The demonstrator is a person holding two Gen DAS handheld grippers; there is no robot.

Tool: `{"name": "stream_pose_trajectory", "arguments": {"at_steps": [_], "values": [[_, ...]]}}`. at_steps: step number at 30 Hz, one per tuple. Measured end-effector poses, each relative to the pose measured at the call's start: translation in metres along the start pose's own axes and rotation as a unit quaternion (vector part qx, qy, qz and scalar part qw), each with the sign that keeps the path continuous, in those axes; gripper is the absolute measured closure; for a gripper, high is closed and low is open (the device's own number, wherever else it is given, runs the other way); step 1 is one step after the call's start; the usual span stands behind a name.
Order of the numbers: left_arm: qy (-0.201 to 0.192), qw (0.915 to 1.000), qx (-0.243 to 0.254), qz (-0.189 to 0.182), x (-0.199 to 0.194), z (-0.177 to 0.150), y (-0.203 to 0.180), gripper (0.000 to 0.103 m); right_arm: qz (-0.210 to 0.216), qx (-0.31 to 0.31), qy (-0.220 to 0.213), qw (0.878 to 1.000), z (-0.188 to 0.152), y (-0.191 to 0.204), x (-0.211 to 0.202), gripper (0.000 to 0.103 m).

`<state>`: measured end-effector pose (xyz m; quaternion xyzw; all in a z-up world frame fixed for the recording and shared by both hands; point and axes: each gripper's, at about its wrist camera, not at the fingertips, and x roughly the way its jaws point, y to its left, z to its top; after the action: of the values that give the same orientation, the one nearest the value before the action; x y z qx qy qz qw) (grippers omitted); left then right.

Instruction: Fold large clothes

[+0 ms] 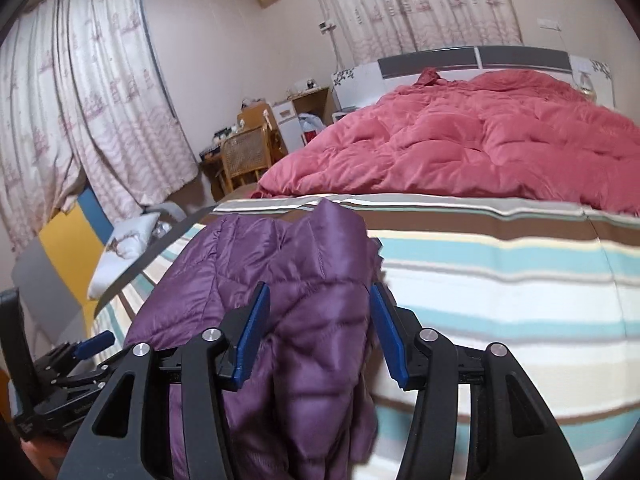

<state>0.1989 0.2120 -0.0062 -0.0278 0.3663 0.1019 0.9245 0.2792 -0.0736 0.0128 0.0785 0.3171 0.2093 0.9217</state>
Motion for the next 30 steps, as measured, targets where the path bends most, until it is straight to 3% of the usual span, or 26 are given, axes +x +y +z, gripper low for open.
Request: {"name": "stream_pose_trajectory", "arguments": {"at_steps": [4, 10, 15, 20, 21, 22, 24, 30], "values": [[0.022, 0.9995, 0.008, 0.018, 0.015, -0.004, -0.001, 0.026, -0.013, -0.044, 0.035, 0.998, 0.004, 0.012, 0.029, 0.071], [0.035, 0.9993, -0.016, 0.003, 0.029, -0.014, 0.009, 0.020, -0.025, -0.036, 0.101, 0.994, -0.019, 0.003, 0.070, 0.071], [0.036, 0.9990, -0.024, 0.000, 0.035, -0.019, 0.007, 0.020, -0.045, -0.056, 0.108, 0.992, -0.033, 0.006, 0.082, 0.071], [0.031, 0.9991, -0.028, 0.004, 0.021, -0.017, 0.008, 0.016, -0.052, -0.043, 0.101, 0.993, -0.029, 0.008, 0.067, 0.071], [0.030, 0.9991, -0.031, 0.008, 0.017, -0.017, 0.008, 0.009, -0.052, -0.038, 0.093, 0.994, -0.028, 0.009, 0.058, 0.065], [0.030, 0.9989, -0.035, 0.011, 0.012, -0.018, 0.009, 0.004, -0.050, -0.035, 0.086, 0.994, -0.028, 0.009, 0.050, 0.052], [0.030, 0.9986, -0.042, 0.006, 0.005, -0.021, 0.013, 0.002, -0.049, -0.025, 0.067, 0.996, -0.028, 0.010, 0.030, 0.037], [0.034, 0.9979, -0.053, 0.010, -0.020, -0.034, 0.011, 0.002, -0.028, -0.013, 0.058, 0.998, -0.040, 0.017, -0.009, 0.037]]}}
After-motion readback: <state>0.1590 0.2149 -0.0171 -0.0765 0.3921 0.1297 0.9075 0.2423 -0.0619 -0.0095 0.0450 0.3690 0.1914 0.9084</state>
